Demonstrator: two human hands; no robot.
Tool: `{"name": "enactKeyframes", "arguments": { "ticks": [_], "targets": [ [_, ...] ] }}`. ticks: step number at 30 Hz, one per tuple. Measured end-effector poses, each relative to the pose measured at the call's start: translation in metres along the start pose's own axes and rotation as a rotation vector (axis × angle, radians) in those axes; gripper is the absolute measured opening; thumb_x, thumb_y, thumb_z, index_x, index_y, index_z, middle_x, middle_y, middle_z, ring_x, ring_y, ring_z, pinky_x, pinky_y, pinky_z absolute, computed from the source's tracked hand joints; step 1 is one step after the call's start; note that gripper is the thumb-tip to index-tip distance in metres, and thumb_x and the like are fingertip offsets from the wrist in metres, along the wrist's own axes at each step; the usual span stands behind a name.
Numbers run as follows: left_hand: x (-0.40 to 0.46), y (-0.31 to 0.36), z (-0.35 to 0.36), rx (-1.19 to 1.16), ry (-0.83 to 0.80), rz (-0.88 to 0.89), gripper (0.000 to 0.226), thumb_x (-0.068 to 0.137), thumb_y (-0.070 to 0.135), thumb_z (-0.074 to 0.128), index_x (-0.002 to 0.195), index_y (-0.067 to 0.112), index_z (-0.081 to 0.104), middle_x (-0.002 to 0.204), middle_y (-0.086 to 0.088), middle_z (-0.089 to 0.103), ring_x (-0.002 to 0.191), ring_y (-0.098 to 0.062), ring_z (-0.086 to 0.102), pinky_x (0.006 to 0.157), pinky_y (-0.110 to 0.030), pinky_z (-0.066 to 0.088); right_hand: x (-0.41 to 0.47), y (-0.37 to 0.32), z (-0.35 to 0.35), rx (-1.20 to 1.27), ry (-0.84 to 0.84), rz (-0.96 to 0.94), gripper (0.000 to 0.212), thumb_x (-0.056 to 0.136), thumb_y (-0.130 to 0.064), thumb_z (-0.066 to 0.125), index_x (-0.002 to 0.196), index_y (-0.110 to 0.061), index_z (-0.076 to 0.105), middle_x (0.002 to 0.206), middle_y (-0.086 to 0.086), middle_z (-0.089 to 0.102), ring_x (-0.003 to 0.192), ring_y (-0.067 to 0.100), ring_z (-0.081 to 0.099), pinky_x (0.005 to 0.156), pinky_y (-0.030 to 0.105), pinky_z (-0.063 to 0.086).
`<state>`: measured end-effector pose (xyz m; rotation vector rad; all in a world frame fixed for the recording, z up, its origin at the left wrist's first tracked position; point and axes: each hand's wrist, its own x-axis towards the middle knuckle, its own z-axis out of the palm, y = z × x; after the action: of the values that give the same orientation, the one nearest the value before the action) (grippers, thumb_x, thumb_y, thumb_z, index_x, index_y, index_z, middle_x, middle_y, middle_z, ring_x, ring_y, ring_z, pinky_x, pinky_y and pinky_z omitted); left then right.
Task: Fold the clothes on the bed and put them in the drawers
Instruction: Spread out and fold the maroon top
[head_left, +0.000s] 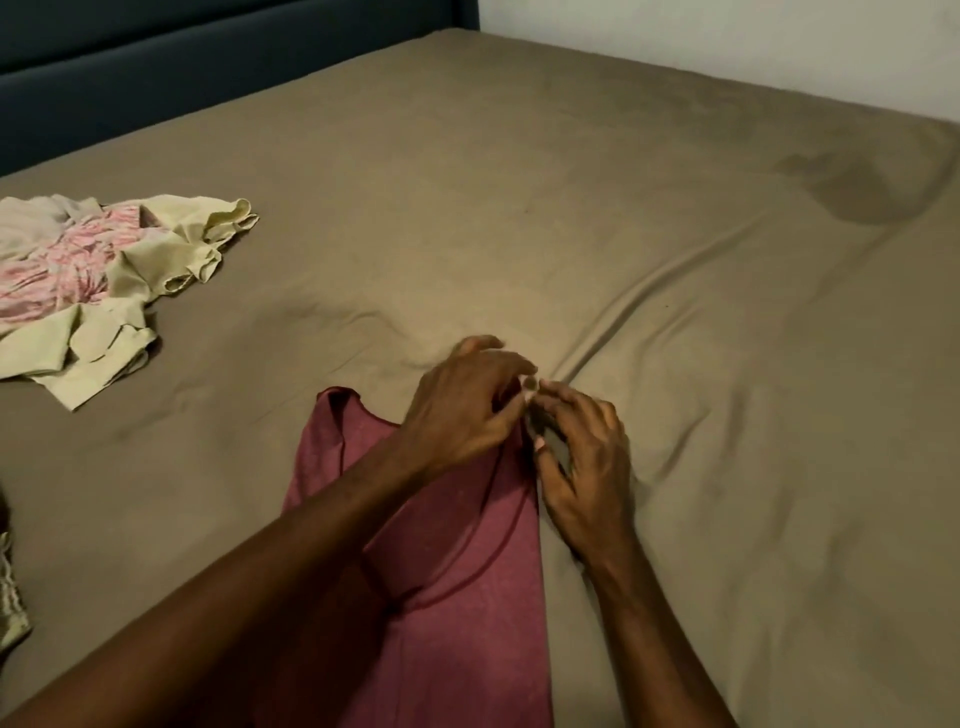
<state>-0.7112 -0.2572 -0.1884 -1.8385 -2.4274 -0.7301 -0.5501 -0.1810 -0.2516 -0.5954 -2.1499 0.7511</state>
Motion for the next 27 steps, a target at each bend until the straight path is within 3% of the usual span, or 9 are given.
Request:
{"name": "enactKeyframes", "arguments": {
  "ticks": [3, 6, 11, 14, 16, 18, 21, 24, 27],
  "targets": [
    [-0.030, -0.018, 0.016, 0.152, -0.313, 0.109, 0.079, 0.102, 0.059, 0.025, 0.163, 0.010, 0.017, 0.170, -0.007, 0.019, 0.157, -0.015, 0.013, 0.125, -0.042, 0.021, 0.000, 0.004, 0.007, -0.151, -0.162, -0.116, 0.052, 0.100, -0.030, 0.045, 0.149, -0.015, 0.054, 0.161, 0.000, 0.043, 0.150, 0.013, 0.037, 0.118, 0.041, 0.032],
    [-0.044, -0.026, 0.016, 0.015, -0.266, 0.105, 0.083, 0.105, 0.057, 0.028, 0.163, 0.011, -0.009, 0.172, -0.002, -0.010, 0.157, -0.005, 0.000, 0.128, -0.041, 0.012, -0.004, 0.010, 0.015, -0.324, -0.266, -0.135, 0.056, 0.108, -0.040, 0.029, 0.155, -0.014, 0.045, 0.164, 0.002, 0.038, 0.153, 0.011, 0.031, 0.123, 0.045, 0.026],
    [-0.080, -0.028, -0.034, -0.038, -0.098, 0.056, 0.076, 0.102, 0.043, 0.041, 0.163, 0.008, 0.011, 0.171, -0.005, 0.013, 0.156, -0.018, 0.017, 0.125, -0.041, 0.021, -0.002, 0.004, 0.014, -0.318, -0.338, -0.077, 0.065, 0.108, -0.055, 0.019, 0.156, -0.018, 0.044, 0.164, -0.001, 0.036, 0.152, 0.011, 0.032, 0.123, 0.039, 0.021],
    [-0.147, -0.047, -0.075, -0.001, -0.012, 0.042, 0.066, 0.102, 0.022, 0.053, 0.161, 0.009, 0.026, 0.165, -0.010, 0.032, 0.147, -0.021, 0.034, 0.122, -0.028, 0.021, 0.001, 0.003, 0.004, -0.009, -0.293, 0.126, 0.063, 0.105, -0.055, 0.033, 0.157, -0.021, 0.041, 0.163, -0.004, 0.039, 0.150, 0.007, 0.036, 0.125, 0.045, 0.022],
    [-0.206, -0.064, -0.099, -0.016, -0.005, -0.057, 0.068, 0.098, 0.031, 0.061, 0.159, 0.019, 0.033, 0.159, -0.006, 0.043, 0.138, -0.021, 0.046, 0.116, -0.032, 0.037, 0.001, -0.008, -0.005, 0.268, -0.248, 0.308, 0.063, 0.104, -0.051, 0.044, 0.159, -0.020, 0.038, 0.163, -0.006, 0.040, 0.150, 0.005, 0.035, 0.127, 0.048, 0.021],
    [-0.271, -0.078, -0.113, -0.127, 0.019, -0.158, 0.071, 0.093, 0.048, 0.062, 0.155, 0.023, 0.042, 0.154, 0.002, 0.050, 0.135, -0.017, 0.054, 0.109, -0.038, 0.048, -0.001, -0.021, -0.017, 0.477, -0.201, 0.414, 0.073, 0.100, -0.054, 0.055, 0.157, -0.012, 0.039, 0.161, -0.001, 0.042, 0.149, 0.008, 0.037, 0.128, 0.039, 0.023],
    [-0.362, -0.080, -0.131, -0.238, 0.045, -0.232, 0.070, 0.091, 0.049, 0.063, 0.153, 0.022, 0.046, 0.154, 0.013, 0.049, 0.139, -0.011, 0.051, 0.113, -0.029, 0.044, -0.042, -0.050, -0.039, 0.573, -0.150, 0.502, 0.085, 0.090, -0.065, 0.063, 0.154, -0.013, 0.043, 0.158, -0.002, 0.047, 0.148, 0.011, 0.039, 0.127, 0.036, 0.024],
    [-0.393, -0.073, -0.135, -0.255, 0.006, -0.193, 0.076, 0.089, 0.045, 0.068, 0.156, 0.019, 0.041, 0.161, 0.009, 0.040, 0.146, -0.013, 0.043, 0.118, -0.026, 0.036, -0.102, -0.074, -0.069, 0.501, -0.181, 0.533, 0.055, 0.103, -0.032, 0.058, 0.154, -0.018, 0.045, 0.156, -0.011, 0.050, 0.145, 0.010, 0.044, 0.123, 0.041, 0.032],
    [-0.398, -0.069, -0.131, -0.165, -0.071, 0.012, 0.068, 0.093, 0.047, 0.067, 0.153, 0.020, 0.047, 0.164, -0.001, 0.036, 0.151, -0.022, 0.035, 0.119, -0.037, 0.036, -0.165, -0.097, -0.097, 0.292, -0.146, 0.405, 0.054, 0.101, 0.004, 0.059, 0.151, -0.014, 0.050, 0.153, -0.004, 0.053, 0.144, 0.022, 0.047, 0.118, 0.041, 0.040]
  ]
}}
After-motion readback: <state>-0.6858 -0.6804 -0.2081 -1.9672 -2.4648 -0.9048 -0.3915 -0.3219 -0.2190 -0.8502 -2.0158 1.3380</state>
